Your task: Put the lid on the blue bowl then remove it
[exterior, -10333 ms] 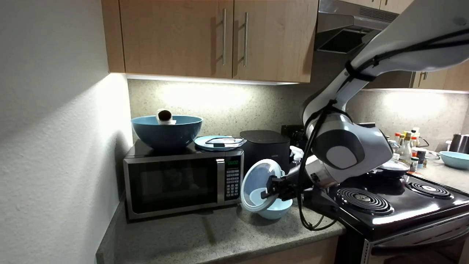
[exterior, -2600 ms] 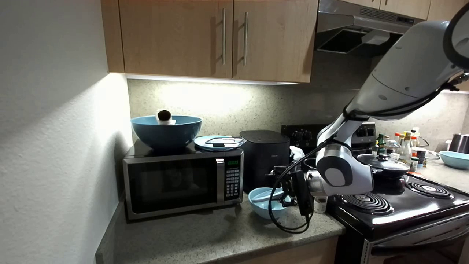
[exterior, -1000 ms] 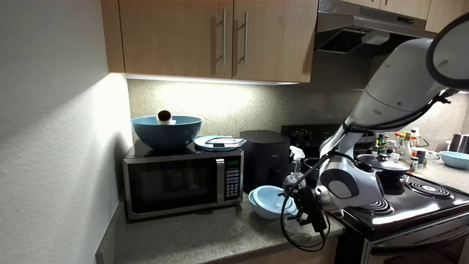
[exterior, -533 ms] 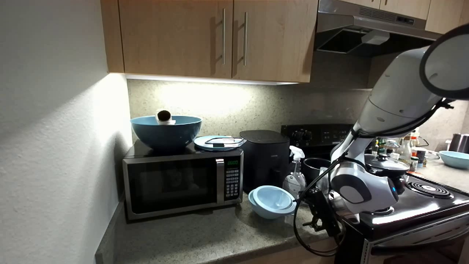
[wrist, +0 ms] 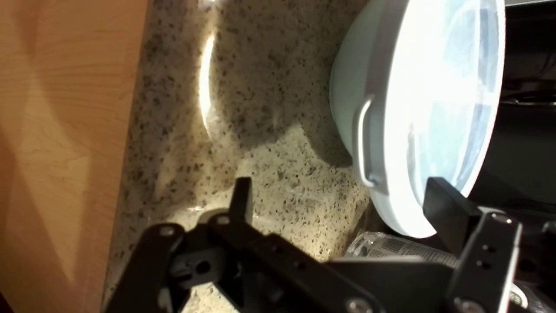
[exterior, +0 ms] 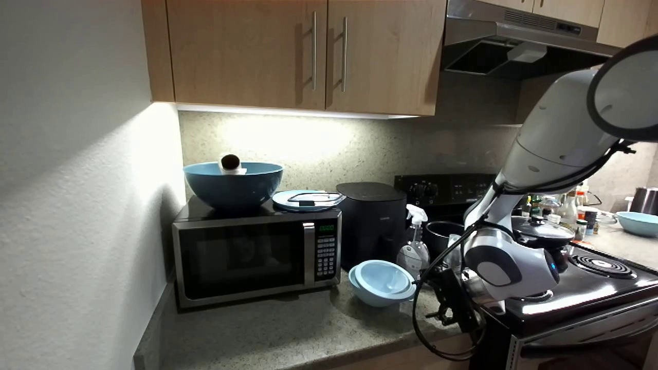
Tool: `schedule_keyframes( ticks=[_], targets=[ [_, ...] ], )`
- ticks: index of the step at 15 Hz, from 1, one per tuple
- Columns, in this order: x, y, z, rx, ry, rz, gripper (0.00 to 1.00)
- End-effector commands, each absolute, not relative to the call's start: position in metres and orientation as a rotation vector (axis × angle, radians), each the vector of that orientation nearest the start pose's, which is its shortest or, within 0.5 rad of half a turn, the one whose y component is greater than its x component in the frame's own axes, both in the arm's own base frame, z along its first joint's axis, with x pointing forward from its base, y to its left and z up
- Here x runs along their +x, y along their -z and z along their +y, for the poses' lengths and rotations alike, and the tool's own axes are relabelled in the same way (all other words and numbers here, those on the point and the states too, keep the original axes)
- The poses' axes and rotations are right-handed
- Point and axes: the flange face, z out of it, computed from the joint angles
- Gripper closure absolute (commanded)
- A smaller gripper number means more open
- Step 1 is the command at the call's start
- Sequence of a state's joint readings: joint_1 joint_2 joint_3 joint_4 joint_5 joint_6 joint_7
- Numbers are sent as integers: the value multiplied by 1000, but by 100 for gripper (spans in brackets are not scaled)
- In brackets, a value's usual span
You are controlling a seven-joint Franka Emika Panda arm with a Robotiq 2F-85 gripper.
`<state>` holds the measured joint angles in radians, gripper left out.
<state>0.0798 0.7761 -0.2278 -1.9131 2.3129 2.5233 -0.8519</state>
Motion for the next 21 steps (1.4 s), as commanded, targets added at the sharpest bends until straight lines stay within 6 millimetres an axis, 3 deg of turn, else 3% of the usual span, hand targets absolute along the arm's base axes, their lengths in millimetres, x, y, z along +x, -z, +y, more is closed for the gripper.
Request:
schedule_keyframes(
  ticks=[1, 21],
  targets=[
    [575, -77, -97, -1789, 577, 1440, 0],
    [578, -76, -94, -1793, 573, 1417, 0]
  ],
)
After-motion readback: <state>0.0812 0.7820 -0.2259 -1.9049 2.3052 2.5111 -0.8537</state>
